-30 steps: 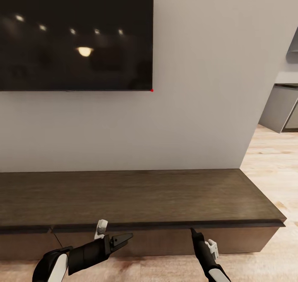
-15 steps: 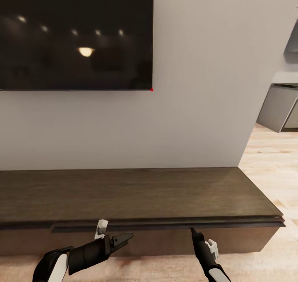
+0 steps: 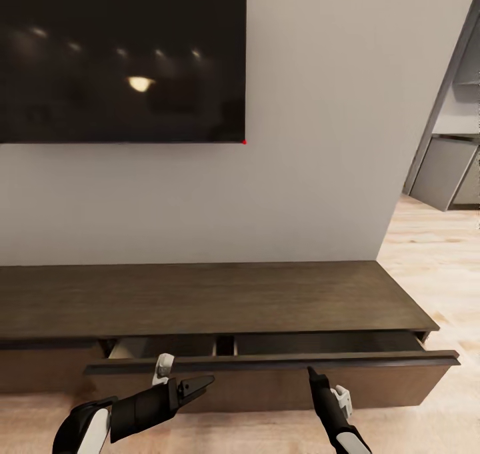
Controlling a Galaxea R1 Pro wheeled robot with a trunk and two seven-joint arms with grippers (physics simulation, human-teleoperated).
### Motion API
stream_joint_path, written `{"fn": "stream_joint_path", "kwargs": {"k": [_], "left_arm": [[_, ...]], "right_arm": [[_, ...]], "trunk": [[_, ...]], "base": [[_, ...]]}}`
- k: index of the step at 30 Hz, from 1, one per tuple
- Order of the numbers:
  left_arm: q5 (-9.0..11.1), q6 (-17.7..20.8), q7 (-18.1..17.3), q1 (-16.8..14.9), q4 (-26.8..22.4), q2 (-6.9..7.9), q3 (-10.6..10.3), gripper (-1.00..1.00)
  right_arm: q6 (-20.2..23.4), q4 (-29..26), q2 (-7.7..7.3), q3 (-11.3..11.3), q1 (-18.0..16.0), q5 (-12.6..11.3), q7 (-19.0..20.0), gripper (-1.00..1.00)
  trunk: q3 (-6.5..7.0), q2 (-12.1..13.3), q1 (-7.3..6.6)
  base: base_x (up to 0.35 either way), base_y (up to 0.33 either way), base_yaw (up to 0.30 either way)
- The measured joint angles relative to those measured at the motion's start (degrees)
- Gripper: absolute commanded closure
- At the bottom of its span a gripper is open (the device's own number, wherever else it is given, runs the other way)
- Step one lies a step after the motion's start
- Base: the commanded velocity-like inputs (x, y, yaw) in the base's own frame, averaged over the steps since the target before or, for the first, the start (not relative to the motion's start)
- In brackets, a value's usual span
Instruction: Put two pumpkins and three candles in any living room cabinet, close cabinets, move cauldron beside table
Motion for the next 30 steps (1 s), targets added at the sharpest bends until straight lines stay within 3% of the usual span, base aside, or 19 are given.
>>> {"fn": "stream_joint_path", "kwargs": {"k": [30], "left_arm": [[0.01,-0.02,0.0,0.0,0.0,-0.01,0.0,-1.0]], "right_arm": [[0.01,-0.03,-0.01,-0.36,0.0,-0.23,0.01,1.0]], "trunk": [[0.0,0.0,0.0]], "base": [[-0.159,0.0,0.0]]}}
